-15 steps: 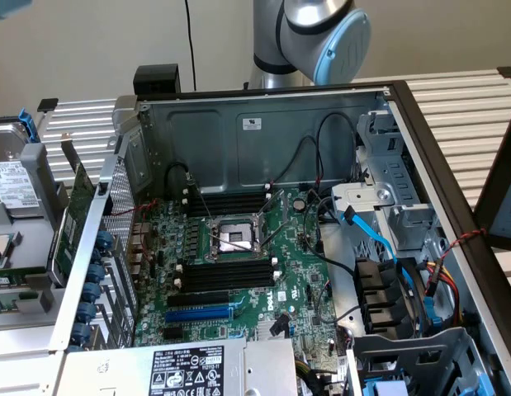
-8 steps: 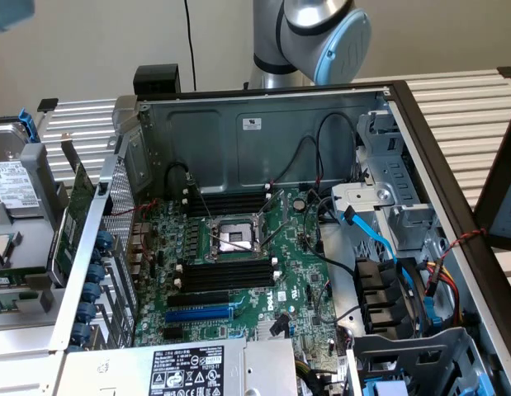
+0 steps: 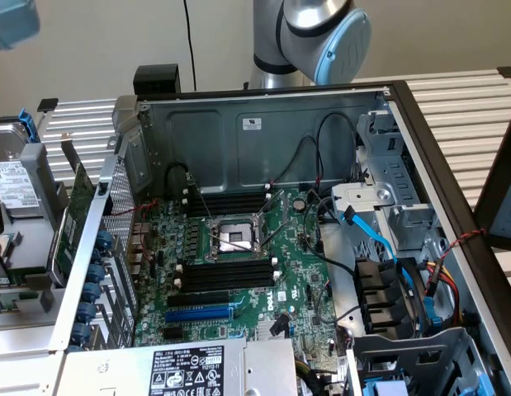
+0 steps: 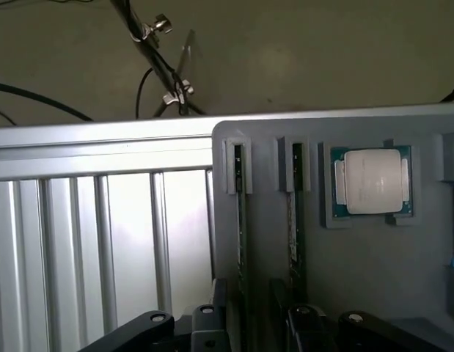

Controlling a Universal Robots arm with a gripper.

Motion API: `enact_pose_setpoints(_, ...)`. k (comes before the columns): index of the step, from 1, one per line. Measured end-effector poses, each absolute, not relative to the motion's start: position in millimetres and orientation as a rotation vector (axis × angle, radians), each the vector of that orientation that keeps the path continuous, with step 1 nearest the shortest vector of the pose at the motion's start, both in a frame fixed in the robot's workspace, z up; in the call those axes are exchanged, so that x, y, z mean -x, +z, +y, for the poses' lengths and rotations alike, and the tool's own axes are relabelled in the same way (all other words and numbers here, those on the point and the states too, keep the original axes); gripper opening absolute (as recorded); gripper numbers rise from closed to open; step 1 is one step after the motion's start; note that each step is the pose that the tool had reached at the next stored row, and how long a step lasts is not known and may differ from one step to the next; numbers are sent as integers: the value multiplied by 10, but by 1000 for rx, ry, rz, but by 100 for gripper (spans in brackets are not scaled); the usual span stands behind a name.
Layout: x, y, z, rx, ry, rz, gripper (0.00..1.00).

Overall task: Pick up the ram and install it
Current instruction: 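Pick up the ram and move it above insertion slot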

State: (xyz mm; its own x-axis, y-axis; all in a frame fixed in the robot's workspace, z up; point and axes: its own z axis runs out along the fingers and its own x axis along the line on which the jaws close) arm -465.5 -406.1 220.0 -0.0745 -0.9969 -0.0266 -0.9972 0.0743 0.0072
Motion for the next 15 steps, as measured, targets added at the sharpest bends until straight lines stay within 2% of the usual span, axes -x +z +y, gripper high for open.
enact_pose_setpoints(15,4655,2006,-4064,2122,37,2296,36)
